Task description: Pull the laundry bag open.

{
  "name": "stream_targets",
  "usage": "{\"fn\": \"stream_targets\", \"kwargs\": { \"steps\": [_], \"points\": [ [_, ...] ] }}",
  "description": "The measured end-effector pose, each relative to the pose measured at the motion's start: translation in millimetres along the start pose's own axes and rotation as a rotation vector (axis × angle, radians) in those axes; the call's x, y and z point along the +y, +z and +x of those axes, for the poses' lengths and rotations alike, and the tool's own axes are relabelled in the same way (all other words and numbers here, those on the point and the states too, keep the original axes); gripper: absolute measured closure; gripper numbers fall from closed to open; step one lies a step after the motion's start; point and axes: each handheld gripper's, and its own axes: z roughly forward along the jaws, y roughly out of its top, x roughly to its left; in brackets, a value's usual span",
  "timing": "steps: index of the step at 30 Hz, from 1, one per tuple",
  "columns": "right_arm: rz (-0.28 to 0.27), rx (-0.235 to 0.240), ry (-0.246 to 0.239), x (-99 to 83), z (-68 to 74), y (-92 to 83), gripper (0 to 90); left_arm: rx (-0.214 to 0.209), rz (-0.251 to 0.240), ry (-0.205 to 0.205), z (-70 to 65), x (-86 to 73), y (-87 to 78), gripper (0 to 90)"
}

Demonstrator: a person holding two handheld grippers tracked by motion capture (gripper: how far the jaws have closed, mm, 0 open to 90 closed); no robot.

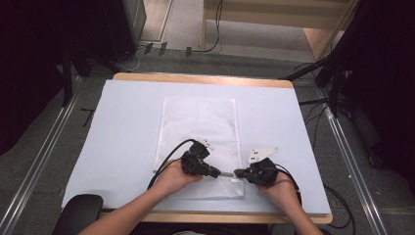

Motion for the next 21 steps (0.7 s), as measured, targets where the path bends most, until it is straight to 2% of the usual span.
{"fn": "stream_targets", "kwargs": {
  "steps": [10,18,19,21],
  "points": [
    [-0.001,0.012,0.011,-0.6,-1.3,-0.3,90.0,0.024,0.008,-0.015,5.3,-11.3,-17.7,88.1],
    [0.01,0.005,0.031,0.4,-2.0,-0.8,90.0,0.064,-0.012,-0.044,14.6,-28.6,-44.1,88.1],
    [0.012,0.0,0.029,0.8,-1.3,-0.7,90.0,0.059,-0.015,-0.046,16.2,-31.2,-47.0,88.1],
    [0.018,-0.001,0.031,1.6,-0.7,-0.4,90.0,0.072,-0.005,-0.054,17.5,-36.2,-52.0,88.1]
  ]
}}
